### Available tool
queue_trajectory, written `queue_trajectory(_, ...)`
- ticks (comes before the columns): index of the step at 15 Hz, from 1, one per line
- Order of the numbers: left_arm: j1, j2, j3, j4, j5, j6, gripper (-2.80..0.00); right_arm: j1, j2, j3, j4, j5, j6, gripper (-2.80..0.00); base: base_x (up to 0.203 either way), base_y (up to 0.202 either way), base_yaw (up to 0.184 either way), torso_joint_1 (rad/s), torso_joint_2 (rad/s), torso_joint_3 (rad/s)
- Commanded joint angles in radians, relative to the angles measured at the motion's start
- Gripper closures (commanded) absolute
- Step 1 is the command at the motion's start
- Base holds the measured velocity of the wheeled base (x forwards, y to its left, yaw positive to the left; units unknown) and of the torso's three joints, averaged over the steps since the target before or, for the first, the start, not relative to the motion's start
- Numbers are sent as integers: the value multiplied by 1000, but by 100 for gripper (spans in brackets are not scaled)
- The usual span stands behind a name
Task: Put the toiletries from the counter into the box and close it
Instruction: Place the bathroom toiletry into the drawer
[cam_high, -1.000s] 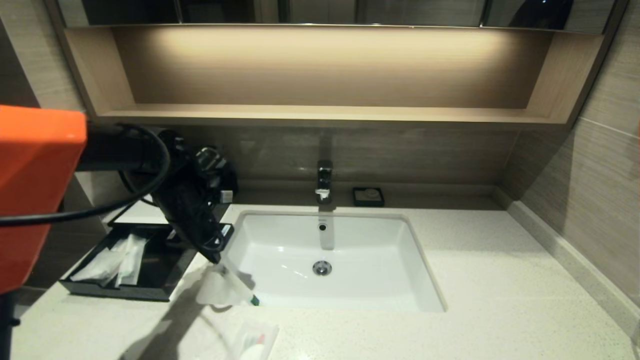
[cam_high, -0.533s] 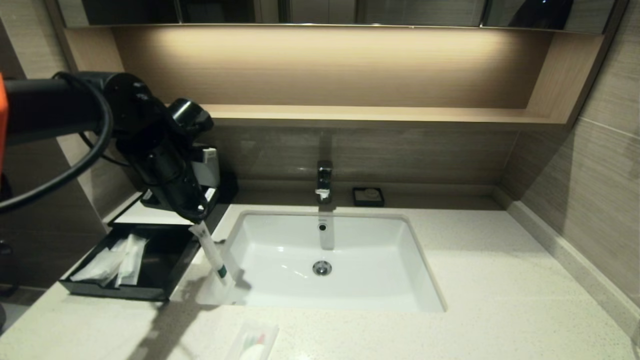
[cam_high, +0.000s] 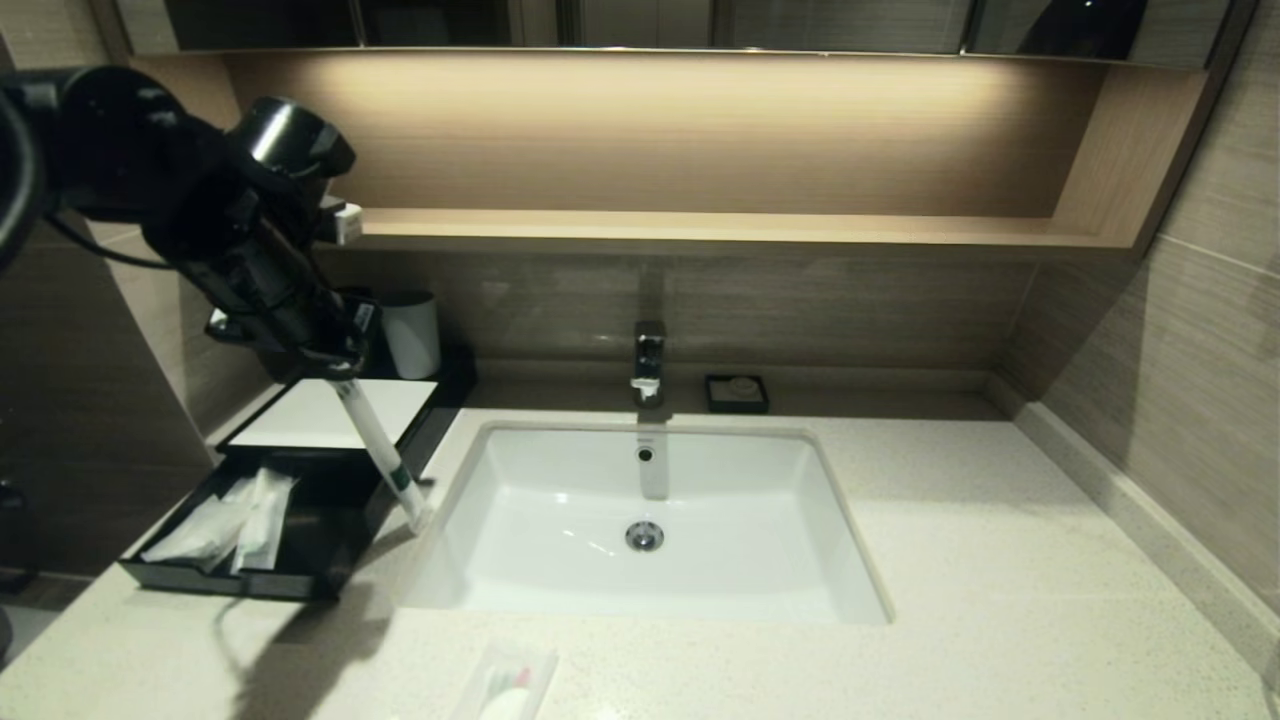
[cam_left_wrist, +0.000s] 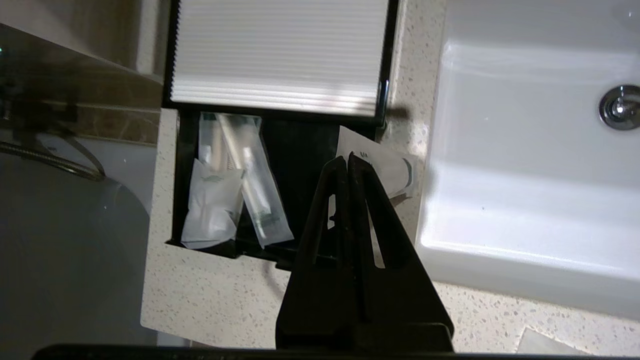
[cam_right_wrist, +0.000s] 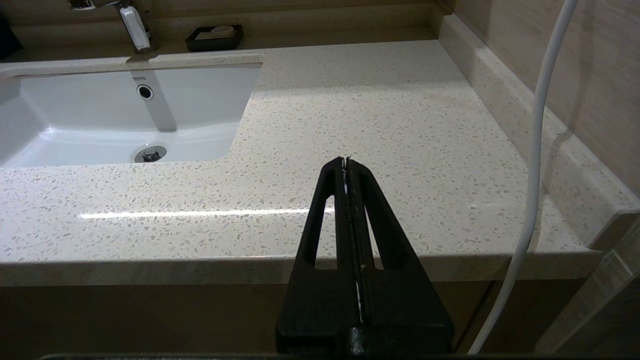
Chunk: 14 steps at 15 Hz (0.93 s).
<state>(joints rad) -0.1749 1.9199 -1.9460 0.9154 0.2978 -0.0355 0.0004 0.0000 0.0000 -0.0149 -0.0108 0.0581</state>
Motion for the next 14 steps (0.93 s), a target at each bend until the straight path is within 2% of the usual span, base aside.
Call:
queue_trajectory(1, 9, -46, -1, -36, 27, 19, 0, 1, 2, 0, 0, 0, 0, 0, 0, 0, 0, 0, 0, 0)
queue_trajectory(4, 10, -79, -1, -109, 96, 21, 0, 1, 2, 0, 0, 0, 0, 0, 0, 0, 0, 0, 0, 0)
queue_trajectory(8, 23, -128, -7, -195, 139, 55, 0, 0, 2, 0, 0, 0, 0, 0, 0, 0, 0, 0, 0, 0)
queue_trajectory(12, 83, -146, -5, -176, 161, 60, 0, 0, 2, 0, 0, 0, 0, 0, 0, 0, 0, 0, 0, 0)
queue_trajectory(14, 109, -152, -3, -113, 157, 38, 0, 1, 2, 0, 0, 0, 0, 0, 0, 0, 0, 0, 0, 0)
